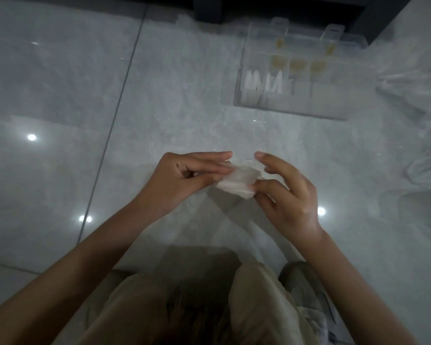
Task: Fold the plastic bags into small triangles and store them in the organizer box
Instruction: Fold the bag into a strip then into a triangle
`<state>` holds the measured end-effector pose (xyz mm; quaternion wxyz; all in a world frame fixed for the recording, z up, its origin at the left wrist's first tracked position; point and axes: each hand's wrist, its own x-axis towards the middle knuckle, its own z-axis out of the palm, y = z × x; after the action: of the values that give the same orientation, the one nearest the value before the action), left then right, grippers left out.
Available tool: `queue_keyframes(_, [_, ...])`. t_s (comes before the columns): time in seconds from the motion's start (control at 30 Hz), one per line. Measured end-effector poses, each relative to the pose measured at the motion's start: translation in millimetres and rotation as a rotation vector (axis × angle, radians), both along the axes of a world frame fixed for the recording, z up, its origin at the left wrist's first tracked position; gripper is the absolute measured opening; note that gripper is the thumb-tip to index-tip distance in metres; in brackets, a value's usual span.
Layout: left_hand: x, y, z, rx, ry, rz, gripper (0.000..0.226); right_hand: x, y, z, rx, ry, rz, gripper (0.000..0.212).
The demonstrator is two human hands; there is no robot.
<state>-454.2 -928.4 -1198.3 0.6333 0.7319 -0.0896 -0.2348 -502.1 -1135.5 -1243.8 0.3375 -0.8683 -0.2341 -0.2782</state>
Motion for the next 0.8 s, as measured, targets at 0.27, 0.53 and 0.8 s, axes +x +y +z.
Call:
queue_keyframes(0.27, [-1, 4, 6, -0.01, -0.045, -0.1, 0.045, -1, 8, 13, 0.364, 0.276, -0.006, 0.018])
queue_keyframes(0.53, [-6, -1, 8, 0.038, -0.145, 0.046, 0.028, -2, 15, 28, 0.529, 0.439, -0.042, 0.02])
queue_keyframes(0.8, [-8, -6, 9, 0.099, -0.086, 0.205, 0.019, 5, 17, 46, 0.99, 0.964, -0.144, 0.031])
